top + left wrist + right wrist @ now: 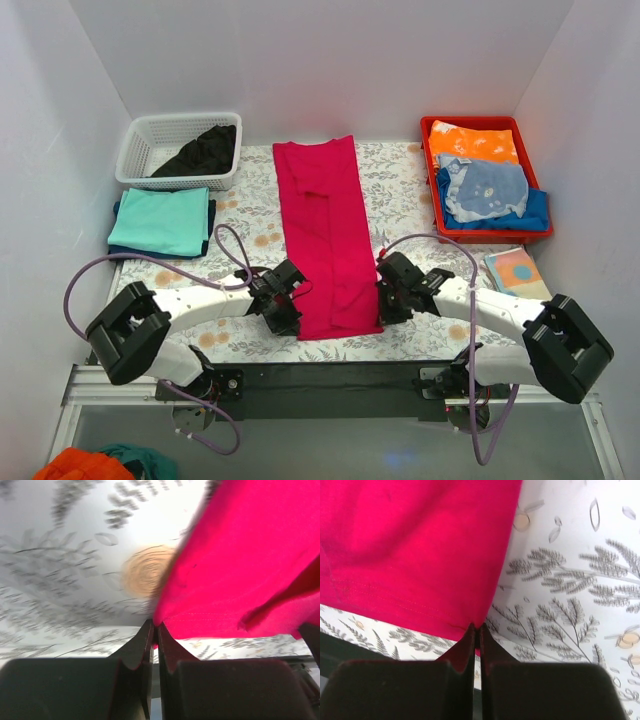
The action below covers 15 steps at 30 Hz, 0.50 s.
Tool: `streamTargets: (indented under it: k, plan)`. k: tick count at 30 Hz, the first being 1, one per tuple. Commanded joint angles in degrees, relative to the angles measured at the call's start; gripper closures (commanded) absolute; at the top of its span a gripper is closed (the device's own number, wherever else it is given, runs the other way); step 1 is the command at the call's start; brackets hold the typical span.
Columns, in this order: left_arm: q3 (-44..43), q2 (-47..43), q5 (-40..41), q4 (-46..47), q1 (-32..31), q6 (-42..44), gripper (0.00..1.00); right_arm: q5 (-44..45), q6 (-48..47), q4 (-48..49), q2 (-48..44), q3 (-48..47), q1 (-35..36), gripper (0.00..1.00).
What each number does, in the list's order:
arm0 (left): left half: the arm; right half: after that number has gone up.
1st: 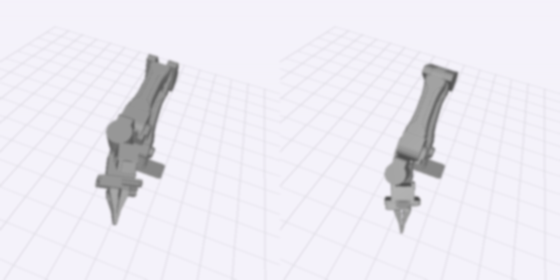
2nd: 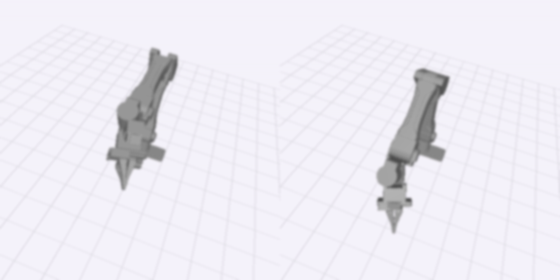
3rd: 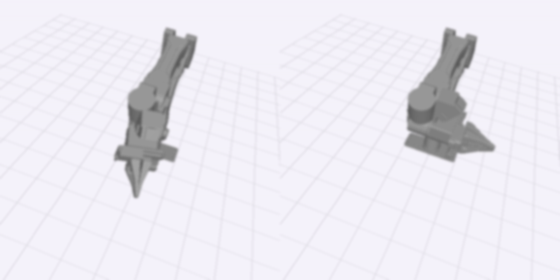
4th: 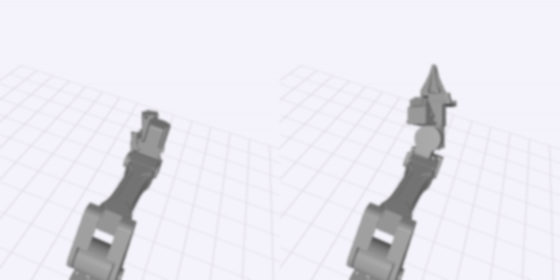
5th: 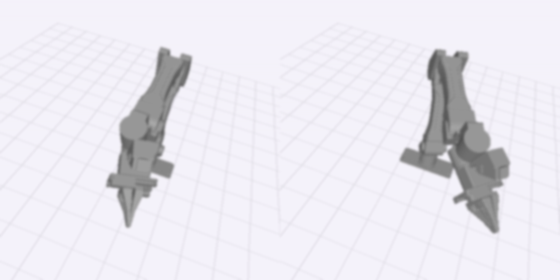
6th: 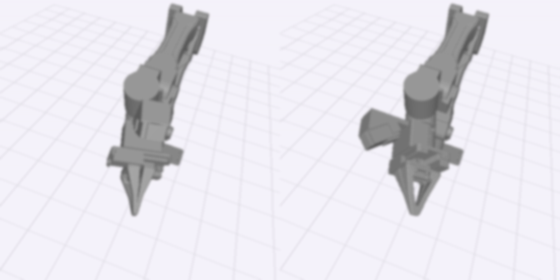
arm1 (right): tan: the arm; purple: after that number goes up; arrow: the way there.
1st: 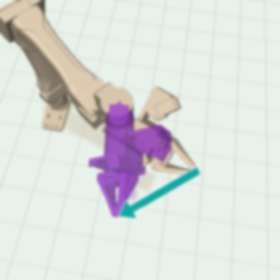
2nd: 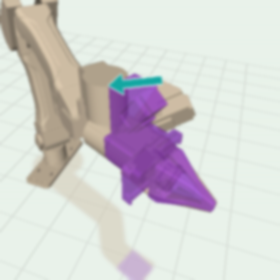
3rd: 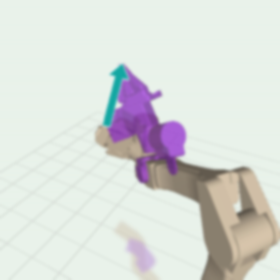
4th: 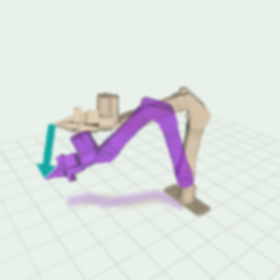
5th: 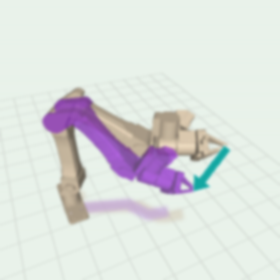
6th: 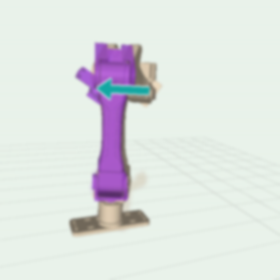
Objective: Fold and stack the t-shirts
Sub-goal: Fold the tshirt
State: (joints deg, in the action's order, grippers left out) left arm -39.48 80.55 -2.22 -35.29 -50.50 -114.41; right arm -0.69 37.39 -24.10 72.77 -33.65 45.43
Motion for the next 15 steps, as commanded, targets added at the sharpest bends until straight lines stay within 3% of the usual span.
streamTargets:
  k: [1, 6, 15]
  plan:
    - [2.1, -6.0, 5.6, -10.2, -0.3, -3.4, 1.0, -1.4, 1.0, -11.8, -4.4, 3.2, 0.6, 0.99]
    - [2.1, -13.0, 6.5, -14.5, -0.3, -5.5, 1.0, -3.1, 3.0, -16.3, -10.0, 5.1, 1.1, 0.99]
    - [1.4, -12.7, 4.4, -11.4, -0.9, -4.4, 1.0, -3.7, 3.7, -16.4, -12.8, 5.8, 1.7, 0.99]
